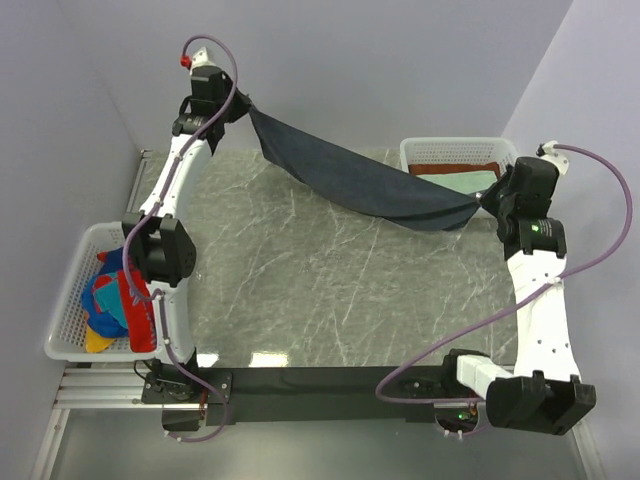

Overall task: Fold and stack the towels
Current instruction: Flatten out the crumpled towel

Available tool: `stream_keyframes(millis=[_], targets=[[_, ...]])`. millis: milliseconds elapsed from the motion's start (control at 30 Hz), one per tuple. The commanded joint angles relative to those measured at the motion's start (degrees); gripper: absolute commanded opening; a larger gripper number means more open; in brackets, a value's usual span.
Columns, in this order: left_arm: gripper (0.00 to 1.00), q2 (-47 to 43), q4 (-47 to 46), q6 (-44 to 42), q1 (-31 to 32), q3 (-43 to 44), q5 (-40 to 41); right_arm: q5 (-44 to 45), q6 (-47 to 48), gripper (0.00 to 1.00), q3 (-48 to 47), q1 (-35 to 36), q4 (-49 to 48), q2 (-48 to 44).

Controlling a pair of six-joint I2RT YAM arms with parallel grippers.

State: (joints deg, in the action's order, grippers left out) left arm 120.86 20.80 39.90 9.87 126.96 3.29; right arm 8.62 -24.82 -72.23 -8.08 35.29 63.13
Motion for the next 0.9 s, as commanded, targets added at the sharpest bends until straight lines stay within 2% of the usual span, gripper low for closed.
stream_keyframes(millis=[0,167,300,500,700,867], targets=[[0.0,-2.2,-12.3,1.1,-0.8,-2.8,-9.5,-1.0,0.3,0.0,1.0,-0.4,-3.6,-4.4],[0.0,-6.1,-18.9,0.4,-1.0,-12.0,-16.6,-2.9,-0.2,0.0,5.5,-0.5,-4.3,-9.0],[0.01,-12.6,-24.6,1.5,-1.5,-24.7,-14.5,-5.7,-1.5,0.0,10.6,-0.5,-3.9,-15.2],[0.01,-22.7,-30.6,4.1,-3.1,-49.9,-12.3,-10.1,-5.3,0.0,22.2,-0.5,-2.4,-25.5],[0.01,-32.3,-29.3,5.1,-3.3,-66.9,-4.6,-12.8,-6.7,0.0,28.7,-0.5,3.7,-37.1],[0.03,-39.5,-23.4,8.3,-3.4,-74.8,4.1,-16.9,-7.9,0.05,32.4,-0.4,9.4,-43.2]])
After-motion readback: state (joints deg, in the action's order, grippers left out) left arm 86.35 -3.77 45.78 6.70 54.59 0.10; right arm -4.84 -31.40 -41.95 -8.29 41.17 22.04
